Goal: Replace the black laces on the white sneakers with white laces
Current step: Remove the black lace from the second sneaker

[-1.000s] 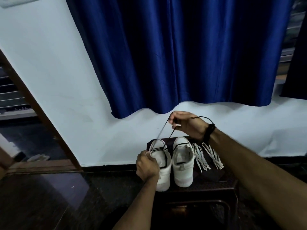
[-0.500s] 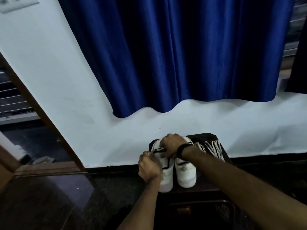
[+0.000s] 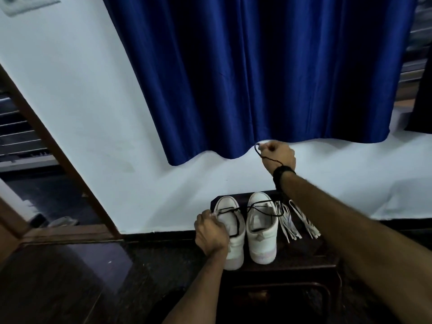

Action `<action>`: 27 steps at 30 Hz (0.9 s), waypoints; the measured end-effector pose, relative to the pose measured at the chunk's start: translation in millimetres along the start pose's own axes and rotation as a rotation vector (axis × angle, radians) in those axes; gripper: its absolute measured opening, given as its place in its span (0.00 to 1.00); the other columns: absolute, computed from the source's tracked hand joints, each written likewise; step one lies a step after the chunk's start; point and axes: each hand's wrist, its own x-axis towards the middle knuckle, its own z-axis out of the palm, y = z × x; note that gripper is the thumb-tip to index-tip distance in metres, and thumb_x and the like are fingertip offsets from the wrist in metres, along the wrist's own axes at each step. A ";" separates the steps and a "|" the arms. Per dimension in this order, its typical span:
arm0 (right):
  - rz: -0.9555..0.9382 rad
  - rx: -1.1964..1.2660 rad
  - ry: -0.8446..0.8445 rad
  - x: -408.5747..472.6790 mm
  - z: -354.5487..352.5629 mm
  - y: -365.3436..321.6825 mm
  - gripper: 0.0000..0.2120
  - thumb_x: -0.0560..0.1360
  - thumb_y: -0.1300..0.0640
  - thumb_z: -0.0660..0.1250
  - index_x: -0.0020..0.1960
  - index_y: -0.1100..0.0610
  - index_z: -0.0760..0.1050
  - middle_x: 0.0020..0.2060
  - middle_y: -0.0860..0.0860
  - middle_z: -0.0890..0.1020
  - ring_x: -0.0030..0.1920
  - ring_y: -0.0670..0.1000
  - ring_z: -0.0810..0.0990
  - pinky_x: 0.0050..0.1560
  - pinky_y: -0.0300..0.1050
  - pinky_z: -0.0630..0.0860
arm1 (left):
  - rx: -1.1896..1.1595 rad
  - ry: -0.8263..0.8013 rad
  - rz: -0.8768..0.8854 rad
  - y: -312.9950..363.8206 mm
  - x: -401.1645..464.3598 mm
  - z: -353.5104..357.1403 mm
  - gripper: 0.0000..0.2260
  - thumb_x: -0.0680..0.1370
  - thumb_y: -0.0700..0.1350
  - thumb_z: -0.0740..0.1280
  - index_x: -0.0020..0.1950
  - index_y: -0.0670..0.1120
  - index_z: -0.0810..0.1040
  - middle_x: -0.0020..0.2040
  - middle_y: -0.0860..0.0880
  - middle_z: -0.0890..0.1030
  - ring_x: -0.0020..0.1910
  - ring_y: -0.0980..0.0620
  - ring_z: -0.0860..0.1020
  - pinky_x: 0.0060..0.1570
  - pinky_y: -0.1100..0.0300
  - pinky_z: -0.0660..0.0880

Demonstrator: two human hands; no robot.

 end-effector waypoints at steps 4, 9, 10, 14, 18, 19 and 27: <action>-0.012 -0.385 0.031 -20.7 -0.7 20.5 0.21 0.72 0.49 0.66 0.63 0.54 0.74 0.61 0.55 0.74 0.63 0.59 0.68 0.60 0.55 0.65 | 0.395 -0.086 0.409 0.2 11.7 3.2 0.25 0.60 0.40 0.72 0.57 0.48 0.79 0.52 0.49 0.79 0.52 0.45 0.75 0.46 0.51 0.70; -0.338 -0.561 -0.183 -82.4 33.9 44.7 0.11 0.71 0.51 0.61 0.51 0.52 0.75 0.47 0.51 0.81 0.55 0.57 0.75 0.54 0.51 0.68 | 0.599 -0.252 0.586 11.1 24.6 5.9 0.10 0.72 0.53 0.65 0.50 0.52 0.79 0.52 0.52 0.80 0.55 0.50 0.74 0.49 0.52 0.65; -0.375 -0.642 -0.231 -95.9 41.3 51.5 0.12 0.71 0.50 0.60 0.50 0.52 0.76 0.46 0.51 0.82 0.55 0.57 0.75 0.55 0.51 0.67 | 0.625 -0.273 0.582 12.3 26.1 5.6 0.11 0.72 0.55 0.66 0.51 0.53 0.78 0.54 0.53 0.79 0.56 0.50 0.74 0.50 0.52 0.65; -0.280 -0.677 -0.225 -123.1 61.0 87.0 0.12 0.71 0.46 0.63 0.47 0.53 0.75 0.40 0.53 0.83 0.49 0.58 0.80 0.57 0.56 0.68 | 0.633 -0.355 0.605 20.4 37.0 4.4 0.13 0.77 0.49 0.60 0.59 0.52 0.78 0.59 0.50 0.76 0.62 0.48 0.71 0.57 0.52 0.67; -0.275 -0.625 -0.094 -130.0 69.3 102.2 0.08 0.63 0.49 0.66 0.37 0.53 0.75 0.27 0.53 0.79 0.36 0.57 0.81 0.51 0.54 0.67 | 0.361 -0.427 0.415 24.9 53.2 2.5 0.10 0.72 0.51 0.64 0.46 0.52 0.83 0.49 0.53 0.80 0.54 0.50 0.75 0.52 0.56 0.72; -0.279 -0.635 -0.088 -130.5 71.0 102.9 0.08 0.61 0.50 0.67 0.37 0.53 0.75 0.27 0.53 0.79 0.36 0.57 0.81 0.51 0.55 0.65 | 0.227 -0.483 0.289 27.2 56.1 0.2 0.10 0.71 0.53 0.64 0.41 0.51 0.82 0.45 0.54 0.80 0.51 0.50 0.76 0.49 0.57 0.73; -0.278 -0.665 -0.049 -132.6 74.7 106.2 0.07 0.59 0.53 0.71 0.36 0.53 0.76 0.30 0.50 0.81 0.37 0.58 0.79 0.48 0.53 0.64 | -0.001 -0.809 -0.076 59.2 83.1 -11.0 0.13 0.67 0.52 0.72 0.41 0.43 0.83 0.38 0.49 0.83 0.39 0.51 0.78 0.37 0.62 0.71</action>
